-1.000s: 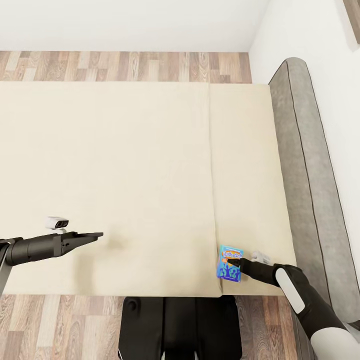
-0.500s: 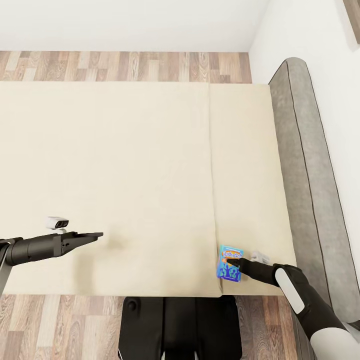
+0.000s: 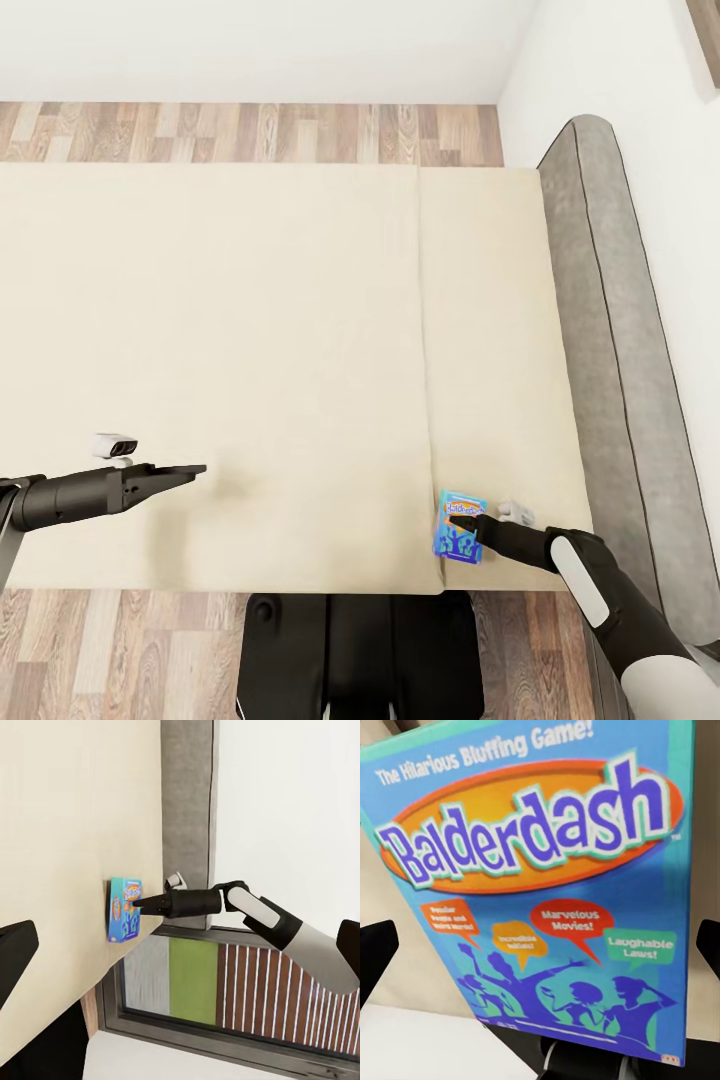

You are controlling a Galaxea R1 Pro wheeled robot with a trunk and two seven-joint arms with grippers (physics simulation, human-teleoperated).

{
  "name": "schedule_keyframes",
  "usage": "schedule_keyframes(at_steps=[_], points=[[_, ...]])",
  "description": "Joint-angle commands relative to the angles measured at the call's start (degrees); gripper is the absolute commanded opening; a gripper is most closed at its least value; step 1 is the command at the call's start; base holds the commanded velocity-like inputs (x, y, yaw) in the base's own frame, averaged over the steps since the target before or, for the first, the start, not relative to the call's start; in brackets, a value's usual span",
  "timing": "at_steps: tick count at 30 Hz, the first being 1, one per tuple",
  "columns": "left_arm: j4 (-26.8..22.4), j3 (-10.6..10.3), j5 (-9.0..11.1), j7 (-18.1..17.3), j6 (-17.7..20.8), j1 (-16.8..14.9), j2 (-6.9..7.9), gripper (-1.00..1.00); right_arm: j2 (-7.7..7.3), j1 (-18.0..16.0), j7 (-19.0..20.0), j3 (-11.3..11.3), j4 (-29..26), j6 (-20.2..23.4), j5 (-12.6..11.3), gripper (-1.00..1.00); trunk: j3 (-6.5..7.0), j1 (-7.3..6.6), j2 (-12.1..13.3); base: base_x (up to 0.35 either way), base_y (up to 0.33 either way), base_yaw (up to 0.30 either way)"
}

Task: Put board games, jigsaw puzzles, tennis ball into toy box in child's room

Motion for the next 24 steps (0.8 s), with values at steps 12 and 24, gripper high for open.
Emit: schedule_keyframes(at_steps=[12,24], points=[[-0.01,-0.01,-0.05,-0.23,0.61,-0.01,0.02,1.0,-0.02,0.12,0.23,-0.02,-0.03,0.22,-0.03,1.0,-0.06,0.03,-0.09,0.0,0.0,0.0],[-0.01,-0.01,-0.05,-0.23,0.61,-0.01,0.02,1.0,0.0,0.23,0.24,-0.02,0.08,-1.86,0.03,1.0,-0.06,0.03,-0.09,0.0,0.0,0.0]])
